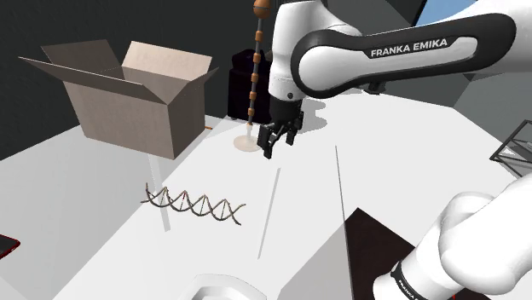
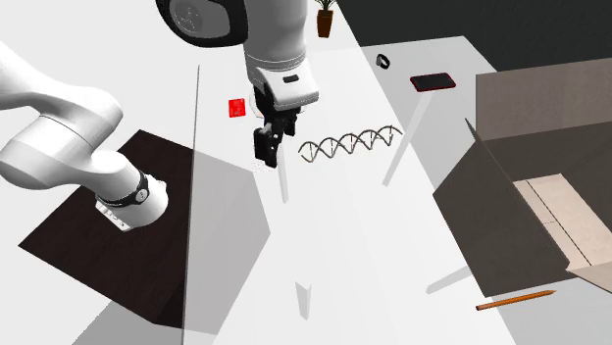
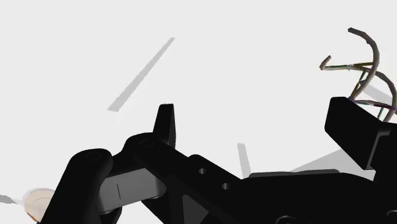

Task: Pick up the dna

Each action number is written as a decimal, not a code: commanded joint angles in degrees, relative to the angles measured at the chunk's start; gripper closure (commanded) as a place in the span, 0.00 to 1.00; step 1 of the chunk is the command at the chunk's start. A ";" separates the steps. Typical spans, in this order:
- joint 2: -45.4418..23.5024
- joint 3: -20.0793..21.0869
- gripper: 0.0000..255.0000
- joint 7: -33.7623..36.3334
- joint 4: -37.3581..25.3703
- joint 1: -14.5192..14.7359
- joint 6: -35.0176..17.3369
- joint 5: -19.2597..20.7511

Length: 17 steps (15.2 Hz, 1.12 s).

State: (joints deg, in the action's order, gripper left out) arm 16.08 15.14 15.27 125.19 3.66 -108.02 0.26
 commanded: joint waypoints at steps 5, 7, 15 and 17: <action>-12.40 4.35 0.00 5.42 -8.85 1.91 -1.04 2.73; -16.86 5.43 0.00 7.18 -12.23 2.77 -1.14 4.14; -35.45 7.63 0.00 13.24 -28.76 8.29 1.09 10.59; -40.28 7.65 0.00 14.26 -33.82 10.22 2.32 12.09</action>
State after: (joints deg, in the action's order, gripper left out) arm -21.75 22.72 29.00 94.28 12.89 -106.68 11.59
